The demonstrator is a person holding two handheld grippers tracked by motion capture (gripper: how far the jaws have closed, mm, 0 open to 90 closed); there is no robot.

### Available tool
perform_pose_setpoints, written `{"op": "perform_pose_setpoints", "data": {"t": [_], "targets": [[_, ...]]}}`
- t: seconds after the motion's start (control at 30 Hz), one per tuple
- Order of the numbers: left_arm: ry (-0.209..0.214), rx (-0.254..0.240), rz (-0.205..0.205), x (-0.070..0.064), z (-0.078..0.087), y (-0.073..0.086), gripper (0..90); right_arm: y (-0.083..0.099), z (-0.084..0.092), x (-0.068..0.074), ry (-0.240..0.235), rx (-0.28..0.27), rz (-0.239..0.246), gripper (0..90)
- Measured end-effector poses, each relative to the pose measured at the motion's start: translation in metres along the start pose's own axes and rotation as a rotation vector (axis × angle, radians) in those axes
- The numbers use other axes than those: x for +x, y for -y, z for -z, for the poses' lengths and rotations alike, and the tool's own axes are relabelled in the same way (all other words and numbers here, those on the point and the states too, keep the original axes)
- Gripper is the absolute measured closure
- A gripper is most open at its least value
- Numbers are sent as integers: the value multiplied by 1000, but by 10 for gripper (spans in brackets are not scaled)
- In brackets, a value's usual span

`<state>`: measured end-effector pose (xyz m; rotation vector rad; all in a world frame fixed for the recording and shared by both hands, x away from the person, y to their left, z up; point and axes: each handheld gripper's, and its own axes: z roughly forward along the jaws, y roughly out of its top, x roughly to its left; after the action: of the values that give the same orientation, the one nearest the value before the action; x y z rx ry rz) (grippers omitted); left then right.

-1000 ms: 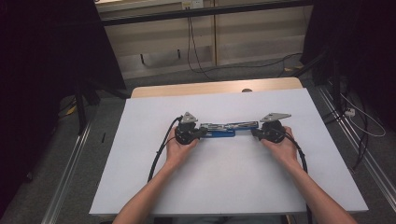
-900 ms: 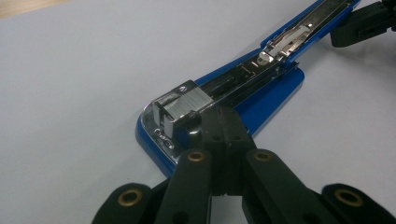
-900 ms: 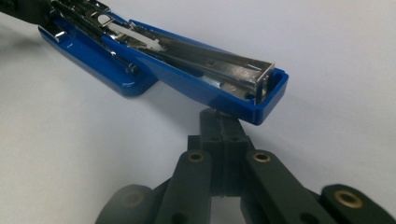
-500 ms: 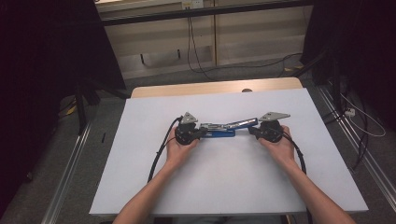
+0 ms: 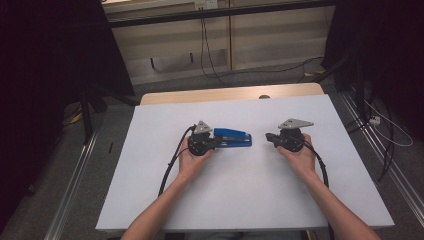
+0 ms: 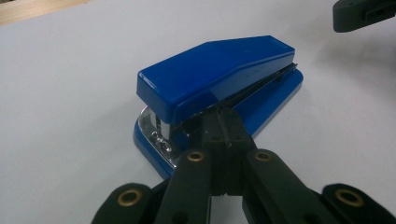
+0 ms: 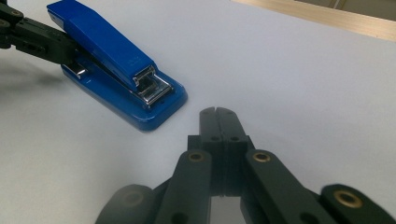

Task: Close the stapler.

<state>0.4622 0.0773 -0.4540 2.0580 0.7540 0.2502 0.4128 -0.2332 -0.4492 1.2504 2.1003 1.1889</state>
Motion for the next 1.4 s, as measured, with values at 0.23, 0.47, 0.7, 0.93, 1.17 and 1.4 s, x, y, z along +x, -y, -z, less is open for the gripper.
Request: {"op": "perform_pose_setpoints", "data": {"t": [0.23,0.47,0.7,0.93,1.17,1.4], "targets": [[10,-9,-4,0,0,0,872,-1,1,2,-8,-18,12,900],[9,-14,-21,-2,5,0,865,0,3,2,-20,-34,27,900],[-14,-15,3,-6,10,5,760,-1,6,1,-18,-56,21,884],[-19,-40,20,-6,20,7,695,-2,5,5,-23,-82,23,816],[-39,-60,48,-2,25,10,615,-3,6,10,-29,-93,13,680],[-45,-59,64,-3,28,9,354,-6,12,13,-23,-107,-1,426]]}}
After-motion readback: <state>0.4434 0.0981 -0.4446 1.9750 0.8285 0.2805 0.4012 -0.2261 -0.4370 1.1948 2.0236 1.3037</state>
